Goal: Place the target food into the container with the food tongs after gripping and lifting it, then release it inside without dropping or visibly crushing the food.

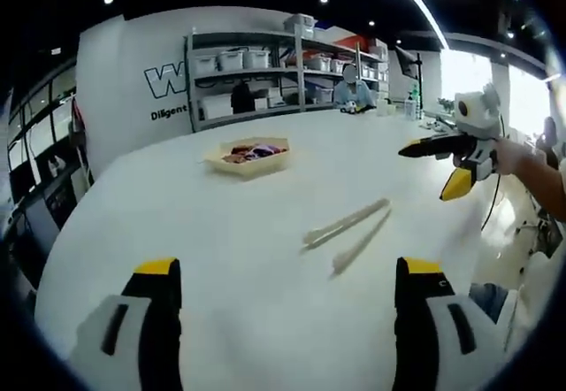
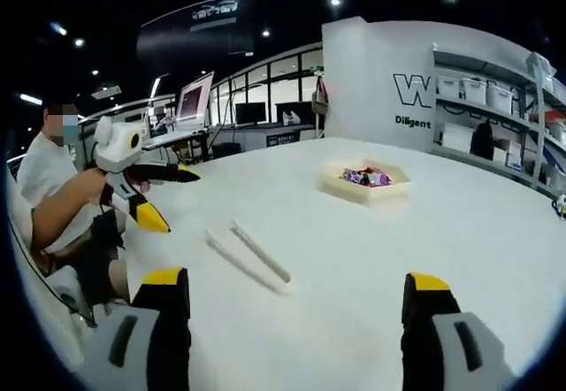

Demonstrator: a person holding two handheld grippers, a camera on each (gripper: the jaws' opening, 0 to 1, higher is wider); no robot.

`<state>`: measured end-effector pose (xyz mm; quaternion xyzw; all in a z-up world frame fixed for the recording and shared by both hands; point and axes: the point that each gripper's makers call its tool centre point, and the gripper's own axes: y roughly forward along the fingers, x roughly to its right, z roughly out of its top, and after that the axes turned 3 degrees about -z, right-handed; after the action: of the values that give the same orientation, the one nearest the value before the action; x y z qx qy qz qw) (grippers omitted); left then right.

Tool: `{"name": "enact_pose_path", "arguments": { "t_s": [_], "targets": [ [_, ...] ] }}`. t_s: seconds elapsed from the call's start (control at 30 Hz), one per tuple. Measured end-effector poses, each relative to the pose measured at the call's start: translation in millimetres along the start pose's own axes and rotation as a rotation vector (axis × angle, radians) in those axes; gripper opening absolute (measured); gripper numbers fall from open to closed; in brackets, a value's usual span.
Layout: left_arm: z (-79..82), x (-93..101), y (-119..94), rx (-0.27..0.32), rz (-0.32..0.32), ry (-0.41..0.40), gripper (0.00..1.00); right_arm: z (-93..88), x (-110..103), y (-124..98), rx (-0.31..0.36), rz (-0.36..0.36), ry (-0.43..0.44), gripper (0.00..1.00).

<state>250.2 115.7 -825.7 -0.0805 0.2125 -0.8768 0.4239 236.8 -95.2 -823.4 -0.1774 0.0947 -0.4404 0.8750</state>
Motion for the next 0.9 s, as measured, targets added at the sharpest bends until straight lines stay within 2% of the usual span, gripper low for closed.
{"name": "enact_pose_path", "arguments": {
  "t_s": [0.47, 0.9],
  "targets": [
    [-12.2, 5.7, 2.6, -0.046, 0.004, 0.018, 0.99, -14.1, 4.6, 0.3, -0.057, -0.006, -0.012, 0.99],
    [-10.7, 7.3, 3.6, -0.05, 0.008, 0.025, 0.99, -10.6, 5.3, -1.6, -0.048, -0.007, -0.021, 0.99]
  ]
}}
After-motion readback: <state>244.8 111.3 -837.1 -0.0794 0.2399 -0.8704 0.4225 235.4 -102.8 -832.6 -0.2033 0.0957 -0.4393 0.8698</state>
